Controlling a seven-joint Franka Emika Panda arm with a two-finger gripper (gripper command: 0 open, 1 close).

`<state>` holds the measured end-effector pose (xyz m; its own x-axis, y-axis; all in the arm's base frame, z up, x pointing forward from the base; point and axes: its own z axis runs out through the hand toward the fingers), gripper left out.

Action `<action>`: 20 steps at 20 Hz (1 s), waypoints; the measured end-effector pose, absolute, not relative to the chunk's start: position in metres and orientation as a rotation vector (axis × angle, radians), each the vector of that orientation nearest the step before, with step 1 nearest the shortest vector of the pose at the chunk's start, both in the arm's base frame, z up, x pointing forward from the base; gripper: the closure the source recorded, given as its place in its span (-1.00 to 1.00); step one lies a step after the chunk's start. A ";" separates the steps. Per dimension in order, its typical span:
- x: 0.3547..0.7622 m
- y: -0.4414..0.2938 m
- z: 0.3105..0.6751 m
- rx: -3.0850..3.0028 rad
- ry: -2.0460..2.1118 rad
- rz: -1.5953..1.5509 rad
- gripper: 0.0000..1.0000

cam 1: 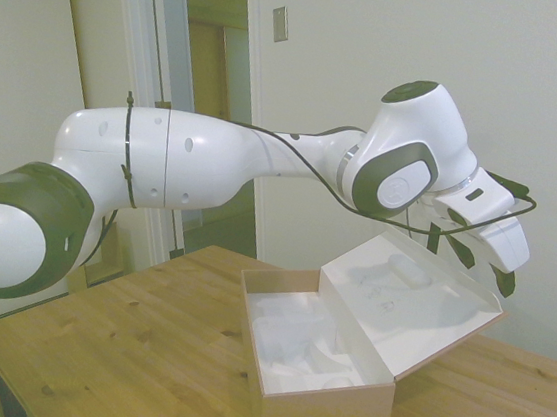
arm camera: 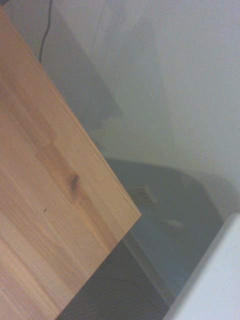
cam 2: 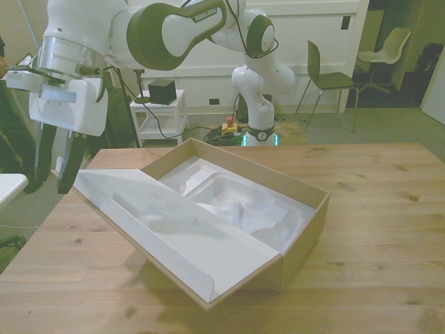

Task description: Close the box

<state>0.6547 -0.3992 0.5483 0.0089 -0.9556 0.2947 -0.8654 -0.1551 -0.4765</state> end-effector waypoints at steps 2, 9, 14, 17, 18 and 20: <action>0.655 -0.399 0.544 -2.109 1.932 -0.812 -1.00; 0.655 -0.405 0.524 -2.082 1.925 -0.733 -1.00; 0.646 -0.398 0.540 -2.087 1.833 -0.724 -1.00; 0.626 -0.378 0.575 -2.088 1.746 -0.716 -1.00; 0.619 -0.366 0.587 -2.089 1.716 -0.704 -1.00; 0.611 -0.333 0.602 -2.092 1.652 -0.639 -1.00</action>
